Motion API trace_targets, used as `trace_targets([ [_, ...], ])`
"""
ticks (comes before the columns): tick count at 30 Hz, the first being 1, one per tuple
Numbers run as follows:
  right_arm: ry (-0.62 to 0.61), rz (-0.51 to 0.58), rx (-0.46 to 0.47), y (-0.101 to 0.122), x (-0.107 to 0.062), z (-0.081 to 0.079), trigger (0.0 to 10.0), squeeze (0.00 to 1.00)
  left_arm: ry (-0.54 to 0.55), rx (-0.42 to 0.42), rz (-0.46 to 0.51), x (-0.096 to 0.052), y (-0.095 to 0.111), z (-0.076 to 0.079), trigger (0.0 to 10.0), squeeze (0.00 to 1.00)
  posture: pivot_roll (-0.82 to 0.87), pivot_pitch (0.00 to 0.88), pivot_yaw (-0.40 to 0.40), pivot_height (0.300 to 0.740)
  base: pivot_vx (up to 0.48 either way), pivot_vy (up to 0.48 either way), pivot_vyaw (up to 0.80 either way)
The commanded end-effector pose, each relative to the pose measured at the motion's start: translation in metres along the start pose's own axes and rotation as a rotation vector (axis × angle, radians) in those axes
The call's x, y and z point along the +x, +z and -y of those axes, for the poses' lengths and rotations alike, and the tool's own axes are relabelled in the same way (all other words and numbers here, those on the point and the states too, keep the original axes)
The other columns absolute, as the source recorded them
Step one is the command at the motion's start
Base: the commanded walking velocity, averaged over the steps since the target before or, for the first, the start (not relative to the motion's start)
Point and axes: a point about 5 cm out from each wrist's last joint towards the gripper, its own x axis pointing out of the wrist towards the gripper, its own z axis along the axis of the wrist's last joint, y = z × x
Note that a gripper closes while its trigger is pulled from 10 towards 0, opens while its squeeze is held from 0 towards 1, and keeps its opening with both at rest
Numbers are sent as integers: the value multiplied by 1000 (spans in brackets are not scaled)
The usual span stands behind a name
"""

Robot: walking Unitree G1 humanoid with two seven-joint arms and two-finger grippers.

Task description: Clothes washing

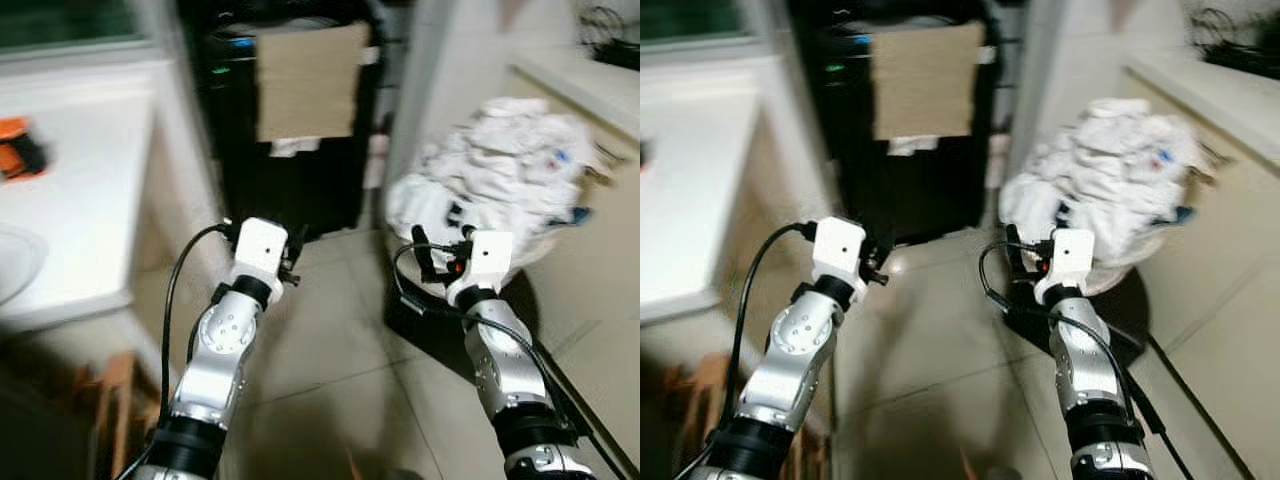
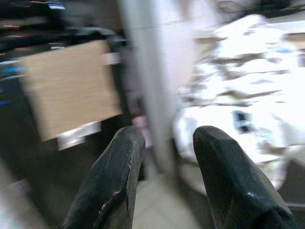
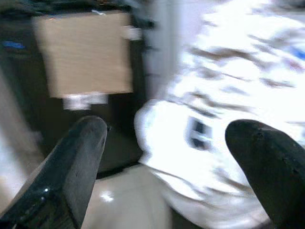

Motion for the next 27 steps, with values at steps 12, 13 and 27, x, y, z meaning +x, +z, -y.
trace_targets([
  [12, -1, 35, 1, 8, 7, -5, 10000, 0, 146, -10, -107, -2, -17, -26, 10000, 0, -172, 0, 24, 726, 240, 0, -299],
  [13, -9, 41, 13, 8, 6, -3, 10000, 0, 144, -6, -113, -2, -18, -26, 10000, 0, -175, 0, 24, 726, 0, 0, 0],
  [27, -25, 5, 45, -2, 0, -2, 10000, 0, 34, 8, -85, 7, -12, -8, 10000, 0, -189, 0, 43, 726, 171, 0, -445],
])
